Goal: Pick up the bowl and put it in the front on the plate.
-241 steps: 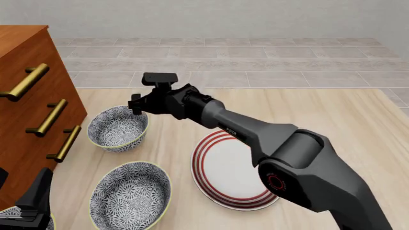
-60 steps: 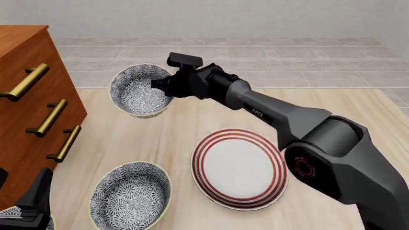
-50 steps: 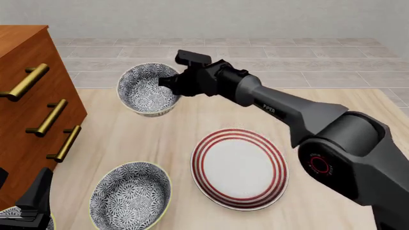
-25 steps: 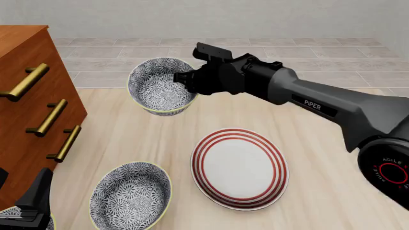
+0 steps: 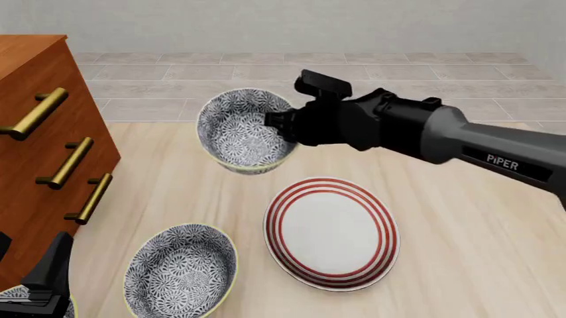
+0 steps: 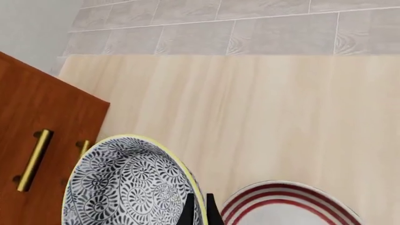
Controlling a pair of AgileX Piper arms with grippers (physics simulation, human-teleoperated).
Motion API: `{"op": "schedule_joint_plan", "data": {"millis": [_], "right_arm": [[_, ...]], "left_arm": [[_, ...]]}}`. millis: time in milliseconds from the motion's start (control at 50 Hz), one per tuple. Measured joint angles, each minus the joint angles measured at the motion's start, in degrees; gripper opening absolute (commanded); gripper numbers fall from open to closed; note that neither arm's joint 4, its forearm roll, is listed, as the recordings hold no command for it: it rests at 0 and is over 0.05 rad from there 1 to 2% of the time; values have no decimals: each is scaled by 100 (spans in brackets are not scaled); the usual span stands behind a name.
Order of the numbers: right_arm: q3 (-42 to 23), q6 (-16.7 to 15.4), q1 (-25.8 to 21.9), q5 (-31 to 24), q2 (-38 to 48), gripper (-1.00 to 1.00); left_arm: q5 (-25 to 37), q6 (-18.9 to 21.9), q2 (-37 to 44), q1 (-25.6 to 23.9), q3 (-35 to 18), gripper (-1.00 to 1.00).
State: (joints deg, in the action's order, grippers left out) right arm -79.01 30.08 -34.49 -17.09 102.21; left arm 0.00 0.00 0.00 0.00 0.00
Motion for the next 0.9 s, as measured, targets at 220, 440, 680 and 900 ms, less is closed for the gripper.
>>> {"op": "schedule_joint_plan", "data": {"millis": [220, 440, 680, 900], "right_arm": [[620, 49, 103, 158, -460, -100], [1182, 67, 252, 265, -895, -100], [1633, 69, 407, 306, -1298, -100], [2102, 86, 530, 405, -1644, -100]], "left_arm": [[0, 0, 0, 0, 0, 100], [0, 0, 0, 0, 0, 100], [0, 0, 0, 0, 0, 100], [0, 0, 0, 0, 0, 100]]}}
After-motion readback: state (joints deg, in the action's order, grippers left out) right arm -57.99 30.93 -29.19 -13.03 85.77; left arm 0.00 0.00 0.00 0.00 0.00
